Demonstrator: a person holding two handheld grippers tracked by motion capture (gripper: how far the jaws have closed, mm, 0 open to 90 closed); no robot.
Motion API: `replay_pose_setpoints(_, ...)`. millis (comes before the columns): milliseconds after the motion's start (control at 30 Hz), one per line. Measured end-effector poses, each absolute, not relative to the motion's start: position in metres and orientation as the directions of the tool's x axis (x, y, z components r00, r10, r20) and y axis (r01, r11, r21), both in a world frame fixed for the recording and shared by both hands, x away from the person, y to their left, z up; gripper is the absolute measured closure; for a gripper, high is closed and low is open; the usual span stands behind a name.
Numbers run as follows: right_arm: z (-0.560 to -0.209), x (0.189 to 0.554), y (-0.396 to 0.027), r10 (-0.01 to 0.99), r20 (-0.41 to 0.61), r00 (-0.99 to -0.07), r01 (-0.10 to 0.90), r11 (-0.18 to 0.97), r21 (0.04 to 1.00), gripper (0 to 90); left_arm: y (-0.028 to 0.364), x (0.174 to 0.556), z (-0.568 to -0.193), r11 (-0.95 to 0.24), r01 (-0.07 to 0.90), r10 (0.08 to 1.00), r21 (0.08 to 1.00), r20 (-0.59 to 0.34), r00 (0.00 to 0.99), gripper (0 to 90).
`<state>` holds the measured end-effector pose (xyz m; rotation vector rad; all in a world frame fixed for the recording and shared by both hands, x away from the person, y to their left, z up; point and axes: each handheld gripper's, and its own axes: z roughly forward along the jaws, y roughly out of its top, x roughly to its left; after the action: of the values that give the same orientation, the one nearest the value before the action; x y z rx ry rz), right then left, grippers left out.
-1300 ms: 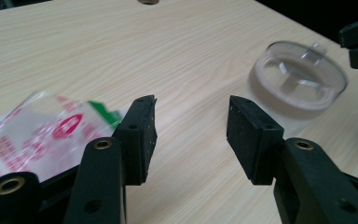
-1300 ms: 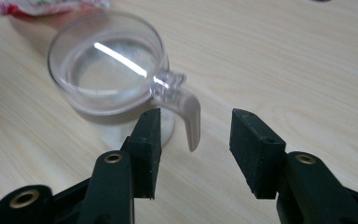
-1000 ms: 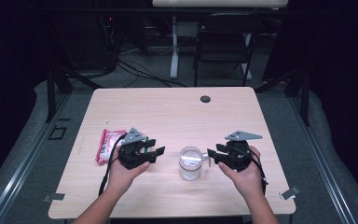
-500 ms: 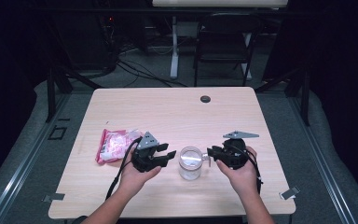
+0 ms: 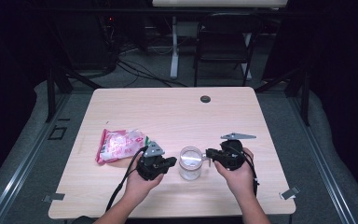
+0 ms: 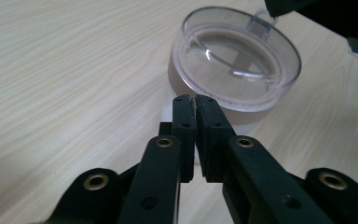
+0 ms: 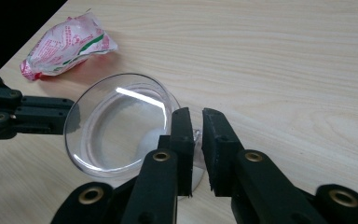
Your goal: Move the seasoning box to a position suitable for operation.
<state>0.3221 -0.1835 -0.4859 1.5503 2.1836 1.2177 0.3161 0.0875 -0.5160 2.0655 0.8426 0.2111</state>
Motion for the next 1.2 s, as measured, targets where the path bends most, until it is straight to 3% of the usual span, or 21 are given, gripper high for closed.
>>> replay_pose_setpoints(367, -0.486, 0.322, -0.181, 0.859, 0.278, -0.431, 0.689, 0.114, 0.716, 83.9, 0.078, 0.309, -0.52, -0.461, 0.447, 0.607, 0.766, -0.096, 0.789, 89.8)
replay_pose_setpoints(1200, -0.488, 0.321, -0.184, 0.853, 0.288, -0.434, 0.686, 0.106, 0.72, 83.1, 0.081, 0.311, -0.509, -0.427, 0.456, 0.599, 0.78, -0.134, 0.79, 89.0)
